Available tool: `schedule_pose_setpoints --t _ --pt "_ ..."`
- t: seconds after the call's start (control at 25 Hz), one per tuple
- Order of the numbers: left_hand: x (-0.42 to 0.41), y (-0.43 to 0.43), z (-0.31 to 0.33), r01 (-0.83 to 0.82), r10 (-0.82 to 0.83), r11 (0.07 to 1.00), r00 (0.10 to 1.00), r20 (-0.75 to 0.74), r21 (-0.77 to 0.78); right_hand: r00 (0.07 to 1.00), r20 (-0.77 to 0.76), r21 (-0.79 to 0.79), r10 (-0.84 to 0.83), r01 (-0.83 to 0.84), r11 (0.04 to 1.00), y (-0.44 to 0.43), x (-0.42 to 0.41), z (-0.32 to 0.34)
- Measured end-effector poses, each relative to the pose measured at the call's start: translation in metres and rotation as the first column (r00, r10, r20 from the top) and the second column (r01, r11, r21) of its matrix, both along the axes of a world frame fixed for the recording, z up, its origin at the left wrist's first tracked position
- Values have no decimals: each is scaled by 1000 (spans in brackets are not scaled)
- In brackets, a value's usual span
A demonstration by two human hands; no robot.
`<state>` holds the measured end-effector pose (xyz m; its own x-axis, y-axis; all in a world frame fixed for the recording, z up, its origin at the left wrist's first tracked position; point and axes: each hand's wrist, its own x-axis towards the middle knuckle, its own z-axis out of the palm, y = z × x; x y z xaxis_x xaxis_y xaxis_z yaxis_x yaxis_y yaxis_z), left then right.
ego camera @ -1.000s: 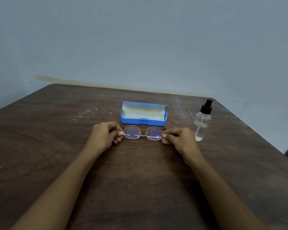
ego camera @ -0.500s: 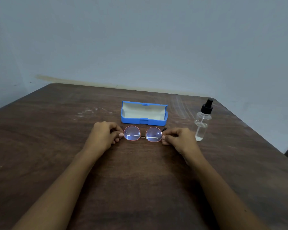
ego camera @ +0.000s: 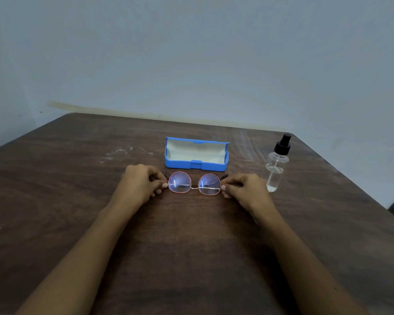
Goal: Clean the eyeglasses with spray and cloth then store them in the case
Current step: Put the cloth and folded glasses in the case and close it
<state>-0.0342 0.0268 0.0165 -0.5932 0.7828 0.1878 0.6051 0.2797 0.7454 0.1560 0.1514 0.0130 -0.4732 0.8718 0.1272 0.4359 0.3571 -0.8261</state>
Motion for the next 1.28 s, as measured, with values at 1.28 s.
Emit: schedule_pose_setpoints --t 1.28 --pt "152 77 -10 328 -294 943 760 -580 -48 968 -90 198 -232 246 949 12 68 -4"
